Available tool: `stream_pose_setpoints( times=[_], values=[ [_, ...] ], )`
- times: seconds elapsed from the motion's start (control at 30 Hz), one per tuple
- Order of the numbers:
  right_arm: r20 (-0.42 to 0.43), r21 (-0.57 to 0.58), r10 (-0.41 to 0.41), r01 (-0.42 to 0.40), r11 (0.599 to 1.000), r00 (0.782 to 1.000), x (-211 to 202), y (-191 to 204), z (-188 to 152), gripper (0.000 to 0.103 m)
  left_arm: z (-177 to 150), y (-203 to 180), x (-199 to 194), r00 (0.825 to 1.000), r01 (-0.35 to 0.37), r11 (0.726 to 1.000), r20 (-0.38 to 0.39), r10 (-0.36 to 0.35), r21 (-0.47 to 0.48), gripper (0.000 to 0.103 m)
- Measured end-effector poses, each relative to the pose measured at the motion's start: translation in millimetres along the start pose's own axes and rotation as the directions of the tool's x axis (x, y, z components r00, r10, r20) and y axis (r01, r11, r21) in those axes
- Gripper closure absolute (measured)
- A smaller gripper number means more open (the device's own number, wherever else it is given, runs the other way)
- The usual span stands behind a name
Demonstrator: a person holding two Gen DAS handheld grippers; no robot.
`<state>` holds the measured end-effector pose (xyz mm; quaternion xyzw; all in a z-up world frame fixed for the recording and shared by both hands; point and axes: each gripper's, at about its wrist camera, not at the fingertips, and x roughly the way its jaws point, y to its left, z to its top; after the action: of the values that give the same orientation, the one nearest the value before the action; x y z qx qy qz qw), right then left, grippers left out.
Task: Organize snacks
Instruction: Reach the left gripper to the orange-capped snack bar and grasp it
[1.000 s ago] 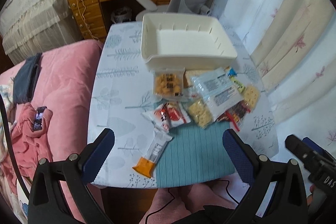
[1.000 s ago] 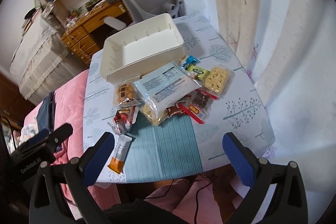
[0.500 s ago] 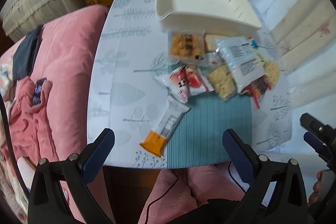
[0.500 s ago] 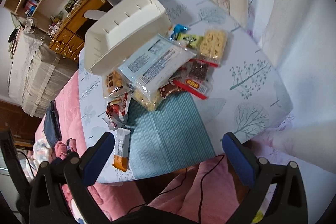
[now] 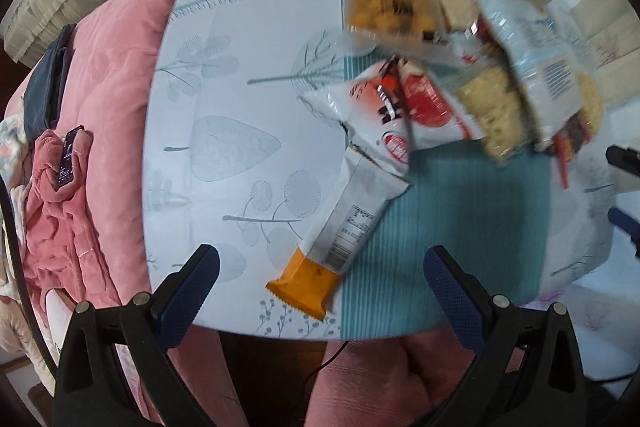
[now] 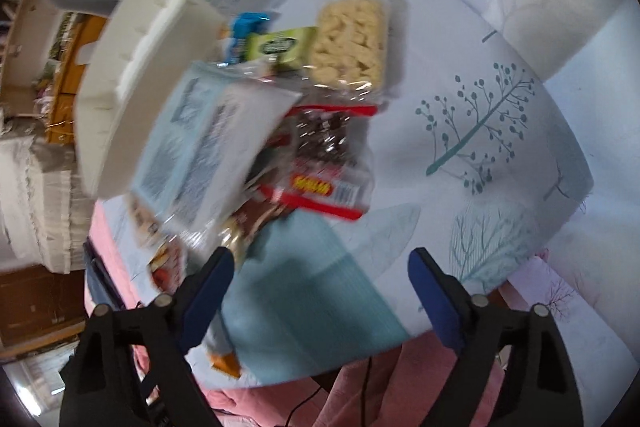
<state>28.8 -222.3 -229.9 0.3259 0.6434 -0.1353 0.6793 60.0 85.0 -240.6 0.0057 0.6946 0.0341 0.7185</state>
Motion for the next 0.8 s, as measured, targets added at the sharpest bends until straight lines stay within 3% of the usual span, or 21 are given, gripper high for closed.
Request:
stream_pose_setpoints(
  times=[0.2,0.4,0.5,0.6,0.73,0.8],
  values=[
    [-0.023,-0.015,-0.061,0.061,0.998,0.998,33.4,-0.7,24.1,0.031,6.1,-1.0,39.7,1.0,0.004,1.0,-0.029,-0.004,-0.004,0.006],
    [-0.032,-0.07,-0.108,0.106,0.992,0.994,53.0,6.5,41.6,0.044,8.4,-11.7,60.2,0.999,-0.022,0.997,-0.035,0.025,0.068,0.006],
    [-0.03,-0.094,-0.113,0.109,0.99,0.993,56.1,12.7,50.6,0.047,10.5,-16.4,67.0,0.999,-0.03,0.997,-0.036,0.033,0.078,0.012],
    [-0.023,-0.129,-0.12,0.116,0.985,0.993,58.7,20.6,55.1,0.053,12.6,-14.4,71.9,0.999,-0.011,0.998,-0.037,0.014,0.07,0.021],
    [-0.018,-0.155,-0.128,0.124,0.98,0.992,63.4,30.1,60.1,0.057,13.8,-8.5,70.5,0.997,0.069,0.995,-0.033,-0.067,0.073,0.042],
    [-0.016,-0.168,-0.139,0.135,0.977,0.99,63.1,36.0,62.4,0.058,11.7,-8.9,68.5,0.998,0.069,0.993,-0.014,-0.068,0.095,0.055]
  ],
)
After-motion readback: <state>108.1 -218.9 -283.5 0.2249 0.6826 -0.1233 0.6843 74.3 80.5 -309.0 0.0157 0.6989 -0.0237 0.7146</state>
